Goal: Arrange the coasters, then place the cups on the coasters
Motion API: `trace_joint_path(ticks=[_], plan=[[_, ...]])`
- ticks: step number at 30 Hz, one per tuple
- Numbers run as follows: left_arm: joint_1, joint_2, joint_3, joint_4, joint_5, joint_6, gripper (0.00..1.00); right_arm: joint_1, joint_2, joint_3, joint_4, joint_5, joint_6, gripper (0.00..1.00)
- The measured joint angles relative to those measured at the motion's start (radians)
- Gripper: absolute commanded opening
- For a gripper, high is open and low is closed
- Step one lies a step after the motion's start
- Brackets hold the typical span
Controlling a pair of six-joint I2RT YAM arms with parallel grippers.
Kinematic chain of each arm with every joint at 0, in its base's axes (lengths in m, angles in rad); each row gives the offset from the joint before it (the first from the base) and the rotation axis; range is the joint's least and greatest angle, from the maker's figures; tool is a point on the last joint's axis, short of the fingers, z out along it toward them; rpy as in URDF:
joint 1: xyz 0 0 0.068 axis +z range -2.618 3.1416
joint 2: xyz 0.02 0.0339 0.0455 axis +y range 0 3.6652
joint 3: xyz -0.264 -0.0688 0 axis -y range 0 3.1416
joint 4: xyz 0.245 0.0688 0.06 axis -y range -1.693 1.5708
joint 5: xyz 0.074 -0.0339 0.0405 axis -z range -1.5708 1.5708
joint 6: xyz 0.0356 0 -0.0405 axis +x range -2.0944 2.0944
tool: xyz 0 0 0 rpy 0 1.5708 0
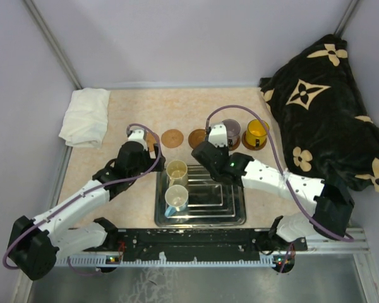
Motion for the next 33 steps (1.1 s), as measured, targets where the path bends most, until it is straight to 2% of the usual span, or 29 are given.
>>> trace_joint_path(ticks=[7, 13, 21, 33], plan=[[0.0, 0.018, 0.0, 0.022, -0.013, 0.0, 1.0, -0.102, 0.022, 0.002, 0.219, -0.084, -0.206, 0.0], [0.0, 0.022, 0.0, 0.031, -0.026, -0.001, 1.0, -0.166, 0.146, 0.069, 0.279, -0.155, -0.312, 0.0], [0.0, 0.023, 0.0, 0.035, -0.044, -0.004, 1.0, -0.197, 0.344, 0.266, 0.266, -0.228, -0.336, 0.0], [0.0, 0.023, 0.001, 0.034, -0.062, -0.003, 1.0, -0.253, 0.55, 0.507, 0.101, -0.277, -0.265, 0.0]])
